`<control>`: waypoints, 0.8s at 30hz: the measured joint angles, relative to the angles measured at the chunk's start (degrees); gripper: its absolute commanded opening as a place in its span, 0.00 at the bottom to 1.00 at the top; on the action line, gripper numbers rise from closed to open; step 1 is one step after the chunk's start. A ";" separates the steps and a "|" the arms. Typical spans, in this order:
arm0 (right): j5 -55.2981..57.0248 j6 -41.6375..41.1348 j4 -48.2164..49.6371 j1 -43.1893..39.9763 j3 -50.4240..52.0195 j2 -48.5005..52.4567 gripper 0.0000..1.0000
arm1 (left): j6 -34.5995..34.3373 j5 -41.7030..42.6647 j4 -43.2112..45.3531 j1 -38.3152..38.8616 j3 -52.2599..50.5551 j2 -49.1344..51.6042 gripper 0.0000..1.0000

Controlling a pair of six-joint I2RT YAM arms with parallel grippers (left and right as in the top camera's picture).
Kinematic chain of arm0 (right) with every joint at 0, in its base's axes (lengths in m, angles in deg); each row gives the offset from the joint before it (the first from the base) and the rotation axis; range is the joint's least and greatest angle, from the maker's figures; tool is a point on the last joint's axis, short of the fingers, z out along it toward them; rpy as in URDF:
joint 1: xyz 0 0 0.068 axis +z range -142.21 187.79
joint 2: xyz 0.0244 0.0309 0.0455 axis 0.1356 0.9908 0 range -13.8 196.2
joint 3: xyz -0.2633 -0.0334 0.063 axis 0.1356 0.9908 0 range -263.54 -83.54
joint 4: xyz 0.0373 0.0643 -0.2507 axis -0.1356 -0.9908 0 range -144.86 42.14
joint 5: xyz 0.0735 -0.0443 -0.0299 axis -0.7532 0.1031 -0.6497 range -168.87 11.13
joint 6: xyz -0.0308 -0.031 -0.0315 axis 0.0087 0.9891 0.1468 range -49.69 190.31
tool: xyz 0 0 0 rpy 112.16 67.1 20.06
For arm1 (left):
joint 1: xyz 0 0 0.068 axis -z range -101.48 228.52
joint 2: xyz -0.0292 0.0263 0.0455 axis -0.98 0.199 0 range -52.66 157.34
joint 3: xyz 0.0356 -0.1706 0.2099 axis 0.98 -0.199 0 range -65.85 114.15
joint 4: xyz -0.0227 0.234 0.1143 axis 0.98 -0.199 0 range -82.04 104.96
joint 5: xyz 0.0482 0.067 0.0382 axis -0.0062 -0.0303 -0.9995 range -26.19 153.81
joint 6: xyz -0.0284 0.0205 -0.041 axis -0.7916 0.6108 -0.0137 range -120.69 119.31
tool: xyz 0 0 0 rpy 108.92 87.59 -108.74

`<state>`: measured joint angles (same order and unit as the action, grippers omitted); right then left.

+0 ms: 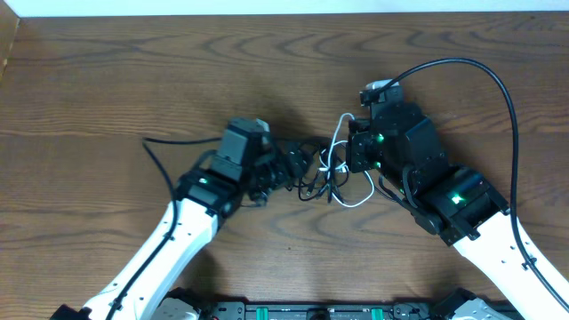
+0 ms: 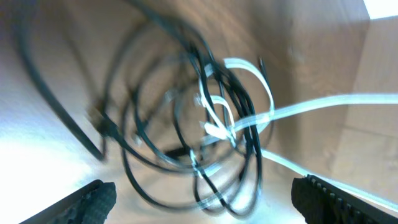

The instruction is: Untangle cables

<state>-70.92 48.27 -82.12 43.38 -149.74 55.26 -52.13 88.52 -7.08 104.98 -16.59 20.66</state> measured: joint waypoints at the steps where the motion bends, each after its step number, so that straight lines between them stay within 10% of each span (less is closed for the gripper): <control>1: 0.79 -0.11 -0.55 0.00 0.00 0.00 0.01 | -1.33 0.61 0.00 1.20 0.00 0.33 0.95; 12: 3.34 -2.14 -3.43 -0.92 0.00 -0.02 0.01 | -6.19 1.92 9.40 12.07 -0.17 12.79 0.95; 19: 3.08 -2.54 -1.31 -2.56 0.07 -2.23 0.01 | -9.68 0.46 9.97 13.31 -0.22 24.41 0.33; 24: 3.02 -2.56 -0.22 -8.68 0.07 -8.68 0.01 | -10.16 0.46 10.12 13.33 -0.20 27.02 0.13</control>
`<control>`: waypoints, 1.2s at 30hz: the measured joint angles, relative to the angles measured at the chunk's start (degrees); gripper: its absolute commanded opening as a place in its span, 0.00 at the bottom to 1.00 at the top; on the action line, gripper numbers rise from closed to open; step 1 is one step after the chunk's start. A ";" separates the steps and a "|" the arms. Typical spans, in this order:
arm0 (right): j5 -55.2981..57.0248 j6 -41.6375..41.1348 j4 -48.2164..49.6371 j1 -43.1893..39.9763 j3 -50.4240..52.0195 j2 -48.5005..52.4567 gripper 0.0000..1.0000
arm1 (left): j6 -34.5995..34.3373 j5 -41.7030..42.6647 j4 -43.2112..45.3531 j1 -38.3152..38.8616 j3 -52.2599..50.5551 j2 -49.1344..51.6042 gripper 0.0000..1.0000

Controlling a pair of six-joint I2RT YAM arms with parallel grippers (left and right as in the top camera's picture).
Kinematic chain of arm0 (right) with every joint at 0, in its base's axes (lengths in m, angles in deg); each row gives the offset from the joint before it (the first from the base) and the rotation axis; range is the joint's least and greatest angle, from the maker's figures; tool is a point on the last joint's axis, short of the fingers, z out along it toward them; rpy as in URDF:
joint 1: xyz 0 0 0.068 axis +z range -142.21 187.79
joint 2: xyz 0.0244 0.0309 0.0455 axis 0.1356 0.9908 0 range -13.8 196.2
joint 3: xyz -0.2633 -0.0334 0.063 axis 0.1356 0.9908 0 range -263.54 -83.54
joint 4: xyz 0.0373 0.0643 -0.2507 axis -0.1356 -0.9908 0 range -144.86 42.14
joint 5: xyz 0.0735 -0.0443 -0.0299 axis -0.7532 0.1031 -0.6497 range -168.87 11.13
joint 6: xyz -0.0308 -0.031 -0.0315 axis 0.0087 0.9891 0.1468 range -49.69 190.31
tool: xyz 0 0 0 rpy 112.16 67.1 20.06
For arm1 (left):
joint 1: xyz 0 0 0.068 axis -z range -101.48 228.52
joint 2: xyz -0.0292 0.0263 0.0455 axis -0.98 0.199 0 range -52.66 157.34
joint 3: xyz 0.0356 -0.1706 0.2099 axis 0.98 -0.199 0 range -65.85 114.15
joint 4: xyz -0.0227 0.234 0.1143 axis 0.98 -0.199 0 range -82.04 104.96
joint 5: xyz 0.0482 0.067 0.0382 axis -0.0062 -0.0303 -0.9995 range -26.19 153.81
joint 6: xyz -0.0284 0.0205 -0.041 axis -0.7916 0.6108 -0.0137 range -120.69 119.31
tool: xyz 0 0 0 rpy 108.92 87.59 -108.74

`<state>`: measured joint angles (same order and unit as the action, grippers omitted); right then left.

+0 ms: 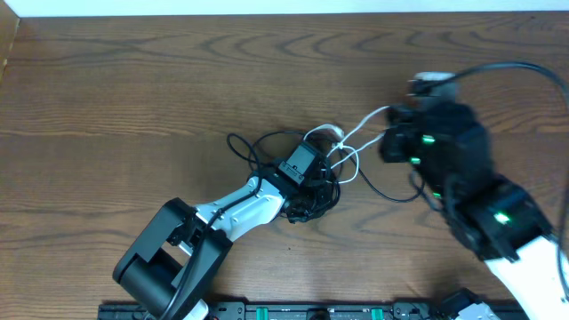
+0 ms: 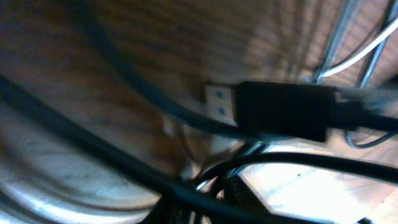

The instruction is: Untangle cables

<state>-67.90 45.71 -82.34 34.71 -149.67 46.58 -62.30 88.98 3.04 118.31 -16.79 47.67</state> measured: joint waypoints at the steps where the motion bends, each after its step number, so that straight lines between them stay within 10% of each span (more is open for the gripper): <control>1: -0.02 0.00 -0.17 -1.36 0.00 -1.03 0.01 | 0.13 0.02 0.02 0.00 0.00 0.09 0.11; 18: 8.52 -0.68 -15.08 -16.17 -0.04 -4.00 0.01 | 16.46 -1.46 -6.23 -6.12 0.07 -2.60 0.08; 23: 13.44 -4.02 -17.49 -17.35 -0.04 -3.98 0.15 | 20.02 -6.49 -12.35 -11.72 -0.66 -8.57 0.08; 36: -17.27 -6.62 -15.41 -13.31 -0.07 12.20 0.31 | 37.97 -7.52 -18.03 -12.57 -0.76 -23.56 0.08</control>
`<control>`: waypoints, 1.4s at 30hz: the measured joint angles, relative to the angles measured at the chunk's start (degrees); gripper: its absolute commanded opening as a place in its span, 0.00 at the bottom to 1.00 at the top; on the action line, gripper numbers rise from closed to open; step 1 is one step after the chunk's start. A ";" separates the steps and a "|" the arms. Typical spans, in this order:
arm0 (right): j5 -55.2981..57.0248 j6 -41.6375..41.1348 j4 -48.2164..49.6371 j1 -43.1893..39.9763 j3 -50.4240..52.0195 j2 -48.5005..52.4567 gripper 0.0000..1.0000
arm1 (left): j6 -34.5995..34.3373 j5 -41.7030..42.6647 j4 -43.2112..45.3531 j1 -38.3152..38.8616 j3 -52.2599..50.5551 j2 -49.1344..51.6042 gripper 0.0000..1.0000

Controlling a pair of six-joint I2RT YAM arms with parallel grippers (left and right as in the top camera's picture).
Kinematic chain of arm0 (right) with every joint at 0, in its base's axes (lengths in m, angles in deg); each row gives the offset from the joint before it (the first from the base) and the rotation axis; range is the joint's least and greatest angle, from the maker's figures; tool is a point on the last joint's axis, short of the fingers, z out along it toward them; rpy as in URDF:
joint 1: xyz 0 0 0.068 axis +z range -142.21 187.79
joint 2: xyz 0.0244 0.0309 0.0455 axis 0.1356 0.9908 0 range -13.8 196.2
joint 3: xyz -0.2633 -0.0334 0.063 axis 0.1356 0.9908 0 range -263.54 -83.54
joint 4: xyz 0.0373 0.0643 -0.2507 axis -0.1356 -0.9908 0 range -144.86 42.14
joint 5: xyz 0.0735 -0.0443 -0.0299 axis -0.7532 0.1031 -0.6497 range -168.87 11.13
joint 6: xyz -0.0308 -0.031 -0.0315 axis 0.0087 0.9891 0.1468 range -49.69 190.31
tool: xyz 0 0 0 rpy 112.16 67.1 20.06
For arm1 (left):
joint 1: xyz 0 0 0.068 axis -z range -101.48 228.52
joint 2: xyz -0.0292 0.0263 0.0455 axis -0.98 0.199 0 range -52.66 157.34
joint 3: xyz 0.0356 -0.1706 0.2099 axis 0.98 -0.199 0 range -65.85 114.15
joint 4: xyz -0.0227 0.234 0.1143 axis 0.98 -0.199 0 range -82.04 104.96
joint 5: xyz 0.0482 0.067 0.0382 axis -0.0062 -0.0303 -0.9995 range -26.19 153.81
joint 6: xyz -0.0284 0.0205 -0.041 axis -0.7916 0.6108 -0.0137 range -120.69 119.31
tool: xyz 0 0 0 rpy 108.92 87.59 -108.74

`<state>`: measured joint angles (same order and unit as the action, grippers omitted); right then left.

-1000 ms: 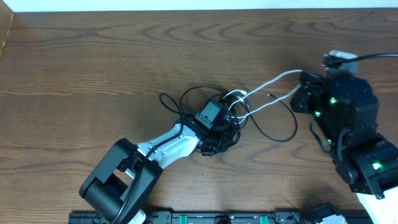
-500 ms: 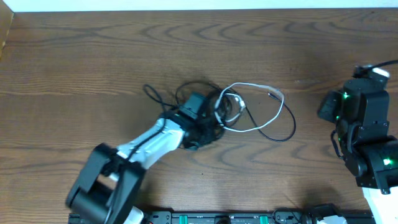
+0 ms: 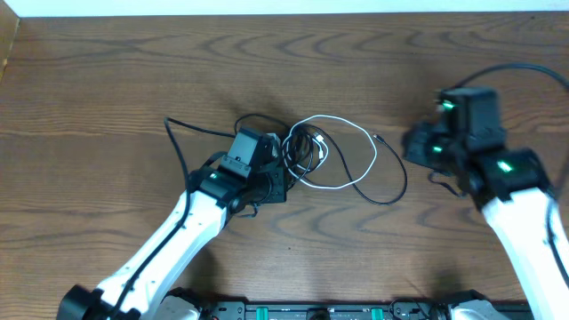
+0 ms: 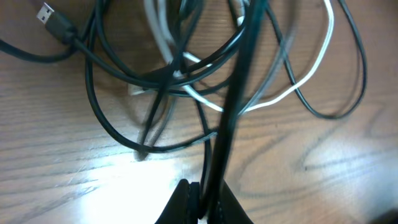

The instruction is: Untangle cables

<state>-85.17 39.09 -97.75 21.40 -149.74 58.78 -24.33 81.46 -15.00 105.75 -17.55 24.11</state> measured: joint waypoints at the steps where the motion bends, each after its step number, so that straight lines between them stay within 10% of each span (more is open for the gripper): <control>1: -0.83 0.00 0.17 0.59 0.00 1.57 0.34 | 1.07 0.02 -0.61 0.00 0.00 -0.98 0.08; 15: -11.82 -3.61 7.19 9.53 0.00 22.12 0.58 | 0.15 0.02 3.26 -0.61 0.00 -21.07 0.08; 26: -23.15 -23.96 18.97 19.56 -0.02 33.57 0.89 | -3.56 0.00 3.87 -0.61 -0.02 -21.49 0.08; 42: -26.34 -31.54 14.75 28.98 -0.02 35.50 0.76 | -8.66 -14.21 4.87 -0.59 0.00 -21.49 0.08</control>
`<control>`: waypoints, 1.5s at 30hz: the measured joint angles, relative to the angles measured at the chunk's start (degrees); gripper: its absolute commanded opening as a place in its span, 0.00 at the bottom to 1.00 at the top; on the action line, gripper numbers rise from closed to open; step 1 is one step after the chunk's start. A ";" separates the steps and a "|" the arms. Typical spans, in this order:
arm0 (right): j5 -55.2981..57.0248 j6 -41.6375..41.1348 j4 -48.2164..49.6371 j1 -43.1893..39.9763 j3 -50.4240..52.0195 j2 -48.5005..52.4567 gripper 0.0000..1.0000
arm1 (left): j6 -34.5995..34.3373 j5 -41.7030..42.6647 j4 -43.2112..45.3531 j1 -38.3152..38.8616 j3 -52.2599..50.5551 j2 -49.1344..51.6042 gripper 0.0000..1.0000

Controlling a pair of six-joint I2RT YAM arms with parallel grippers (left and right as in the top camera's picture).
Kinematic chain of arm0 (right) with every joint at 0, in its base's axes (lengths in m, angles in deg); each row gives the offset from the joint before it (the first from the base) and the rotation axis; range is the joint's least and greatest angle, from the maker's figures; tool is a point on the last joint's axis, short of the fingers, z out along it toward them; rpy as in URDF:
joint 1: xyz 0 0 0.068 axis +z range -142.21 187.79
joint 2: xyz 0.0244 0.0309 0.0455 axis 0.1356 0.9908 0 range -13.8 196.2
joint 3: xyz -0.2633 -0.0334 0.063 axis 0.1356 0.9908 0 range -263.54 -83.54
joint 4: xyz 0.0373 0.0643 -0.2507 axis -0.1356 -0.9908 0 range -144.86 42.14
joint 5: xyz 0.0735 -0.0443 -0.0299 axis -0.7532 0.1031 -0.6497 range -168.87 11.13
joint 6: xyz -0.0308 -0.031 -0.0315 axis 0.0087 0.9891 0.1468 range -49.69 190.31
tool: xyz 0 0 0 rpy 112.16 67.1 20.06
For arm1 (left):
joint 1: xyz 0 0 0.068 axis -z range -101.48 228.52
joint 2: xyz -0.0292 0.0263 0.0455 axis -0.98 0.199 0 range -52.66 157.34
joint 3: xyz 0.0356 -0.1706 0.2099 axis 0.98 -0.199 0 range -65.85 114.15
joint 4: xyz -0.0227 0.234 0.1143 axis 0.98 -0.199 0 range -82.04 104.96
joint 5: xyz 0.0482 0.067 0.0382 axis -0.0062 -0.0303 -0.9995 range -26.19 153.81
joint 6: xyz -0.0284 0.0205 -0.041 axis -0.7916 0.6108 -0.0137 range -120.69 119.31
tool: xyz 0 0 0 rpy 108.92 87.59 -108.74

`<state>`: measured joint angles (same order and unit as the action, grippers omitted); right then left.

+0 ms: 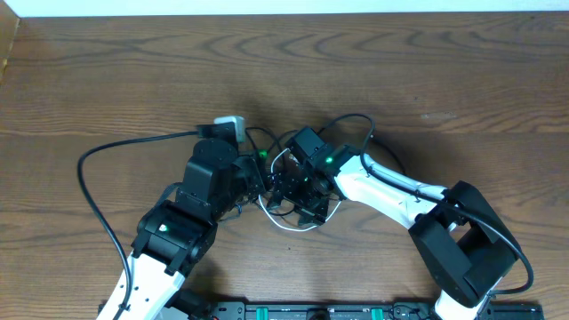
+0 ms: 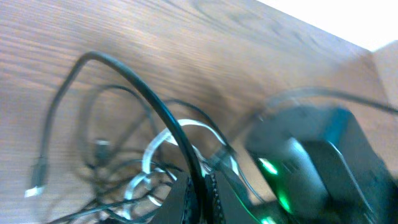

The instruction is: Untangle cables

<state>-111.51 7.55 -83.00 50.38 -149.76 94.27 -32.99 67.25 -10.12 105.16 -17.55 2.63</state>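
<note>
A tangle of black cables and one white cable lies at the table's centre. A black loop arches out of it toward the back. My left gripper meets the tangle from the left. In the left wrist view the left gripper is shut on a black cable that rises and curves off to the left. The white cable coils just beyond the fingers, and a plug end lies at the left. My right gripper is buried in the tangle from the right, its jaws hidden.
The brown wooden table stretches all round the tangle. A black lead arcs from my left wrist out to the left. The right arm's dark body with green lights fills the right of the left wrist view.
The right arm has come from the far right of the table into the tangle at the centre. The wide white loop has drawn into a tight bunch. My left gripper keeps its black cable.
First both grippers flanked the tangle at the centre. Then the right one stood further right with white cable stretched toward it, the left in the knot. Later the white cable lay in a wide loop, the right arm far off. Now both meet at the bunch again.
</note>
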 measured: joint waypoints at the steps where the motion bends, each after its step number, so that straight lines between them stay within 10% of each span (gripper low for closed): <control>1: 0.44 0.74 -0.90 -0.09 0.00 0.00 0.77 | -1.01 -2.19 0.00 -0.09 0.00 0.00 0.08; 10: 12.63 12.52 -14.01 -3.72 0.00 0.00 0.83 | -10.69 -14.99 -0.13 -6.69 0.00 0.00 0.22; 19: 15.21 29.97 -9.46 -11.76 0.04 -5.92 0.81 | -13.55 -8.55 -5.49 -9.38 0.00 2.71 0.73; 30: 8.92 49.48 -2.21 2.23 -0.37 -10.23 0.73 | -33.46 -7.72 -18.21 -17.25 -0.07 13.99 0.75; 36: 15.50 51.47 -1.62 9.51 -0.37 -8.26 0.59 | -35.63 -5.11 -18.23 -21.77 -0.07 15.12 0.76; 45: 19.91 59.23 -4.85 11.78 0.02 -7.06 0.67 | -35.60 -2.45 -18.29 -22.47 -0.07 15.17 0.75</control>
<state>-91.60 66.78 -87.85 62.16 -149.74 87.21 -68.59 64.81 -28.42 82.69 -17.62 17.79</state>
